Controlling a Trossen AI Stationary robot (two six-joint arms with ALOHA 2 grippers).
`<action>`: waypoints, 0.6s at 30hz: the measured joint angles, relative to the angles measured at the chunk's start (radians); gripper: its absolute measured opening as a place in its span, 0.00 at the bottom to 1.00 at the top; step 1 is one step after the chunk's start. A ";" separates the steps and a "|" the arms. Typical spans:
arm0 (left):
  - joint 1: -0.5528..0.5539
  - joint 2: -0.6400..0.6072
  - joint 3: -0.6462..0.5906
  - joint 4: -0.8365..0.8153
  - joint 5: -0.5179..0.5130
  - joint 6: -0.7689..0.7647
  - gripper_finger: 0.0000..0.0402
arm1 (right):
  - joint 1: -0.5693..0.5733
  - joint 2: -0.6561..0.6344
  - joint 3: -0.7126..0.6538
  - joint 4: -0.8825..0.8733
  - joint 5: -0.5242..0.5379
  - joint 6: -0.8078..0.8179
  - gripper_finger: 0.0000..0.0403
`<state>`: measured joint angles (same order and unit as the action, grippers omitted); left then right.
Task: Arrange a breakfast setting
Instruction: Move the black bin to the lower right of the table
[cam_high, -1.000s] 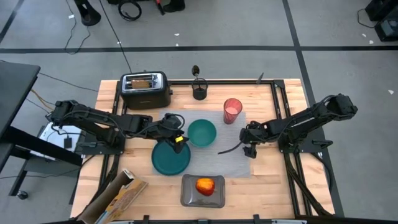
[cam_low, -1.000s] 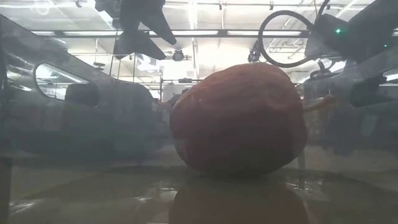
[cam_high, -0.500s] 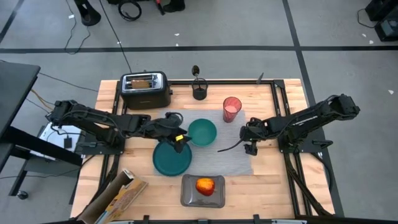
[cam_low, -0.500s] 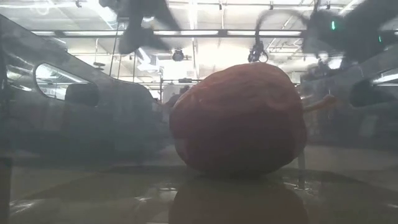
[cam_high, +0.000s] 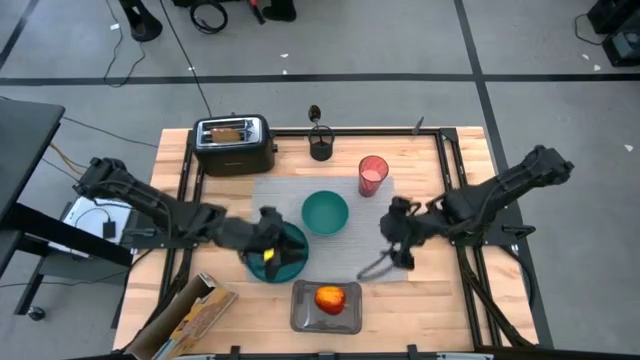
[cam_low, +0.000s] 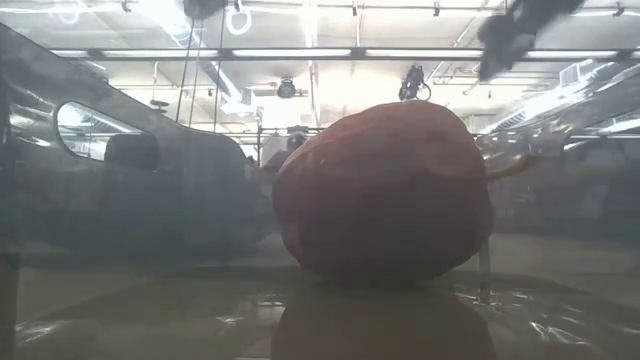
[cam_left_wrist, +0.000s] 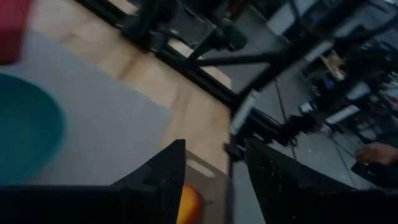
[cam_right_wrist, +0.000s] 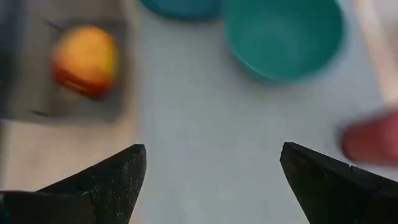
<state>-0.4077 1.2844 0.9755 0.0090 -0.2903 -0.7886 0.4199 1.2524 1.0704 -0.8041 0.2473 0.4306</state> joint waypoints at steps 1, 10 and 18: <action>-0.026 0.005 0.000 0.013 -0.025 -0.002 0.43 | 0.030 0.026 0.029 0.025 0.011 0.013 0.92; -0.144 0.027 -0.001 0.024 -0.114 -0.034 0.43 | 0.163 0.369 0.331 0.070 0.037 0.020 0.91; -0.223 0.009 0.000 0.137 -0.117 -0.061 0.43 | 0.193 0.546 0.494 0.008 -0.036 0.413 0.91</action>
<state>-0.6311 1.2938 0.9752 0.1461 -0.4073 -0.8496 0.6129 1.7984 1.5642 -0.7961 0.2109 0.8433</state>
